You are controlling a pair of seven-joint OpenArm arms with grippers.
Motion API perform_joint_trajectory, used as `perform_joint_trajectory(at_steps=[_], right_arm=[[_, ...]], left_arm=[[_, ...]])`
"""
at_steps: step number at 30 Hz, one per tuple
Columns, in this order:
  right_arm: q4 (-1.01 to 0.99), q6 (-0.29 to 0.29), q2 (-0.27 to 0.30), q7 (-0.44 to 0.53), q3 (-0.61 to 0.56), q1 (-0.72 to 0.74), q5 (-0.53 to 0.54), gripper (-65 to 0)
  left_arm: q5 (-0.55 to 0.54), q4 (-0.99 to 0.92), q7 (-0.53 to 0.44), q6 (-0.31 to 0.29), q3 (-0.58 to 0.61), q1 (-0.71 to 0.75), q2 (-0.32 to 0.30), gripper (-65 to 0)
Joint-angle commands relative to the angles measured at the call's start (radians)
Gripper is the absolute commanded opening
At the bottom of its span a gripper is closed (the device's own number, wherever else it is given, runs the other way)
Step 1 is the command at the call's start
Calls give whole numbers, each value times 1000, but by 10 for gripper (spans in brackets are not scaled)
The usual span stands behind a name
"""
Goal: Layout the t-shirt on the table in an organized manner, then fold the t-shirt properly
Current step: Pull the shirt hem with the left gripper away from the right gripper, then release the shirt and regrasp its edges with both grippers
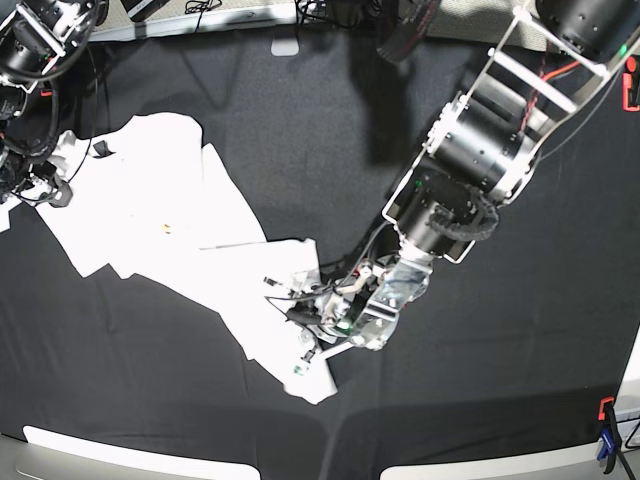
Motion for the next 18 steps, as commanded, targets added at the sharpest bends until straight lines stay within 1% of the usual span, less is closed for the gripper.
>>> perform_joint_trajectory(at_steps=[1,3,6,9,12,16,18], right_arm=[[16,9,28,6,4,16,24,-525],[16,9,28,10,4,16,36,-524],[16,9,28,32,4,16,36,-525],[16,9,28,56,4,19,36,-524],[16,9,28,60,4,22,65,-524],[16,9,28,60,-2,22,115,-525],[16,9,28,59,-2,24,114,-524]], left_arm=[[25,16,8,-3,-3,-43,21,-650],[69,17,49,-2,-3,-54,14,-650],[68,43,124,-2,-3,-72,-14,-650],[55,112,208,-3,-3,-73,-62,-650],[-39,202,293,-12,-3,-65,-125,-650],[-225,346,393,-77,-3,-32,-222,-650],[-285,435,445,-112,-3,-1,-276,-650]])
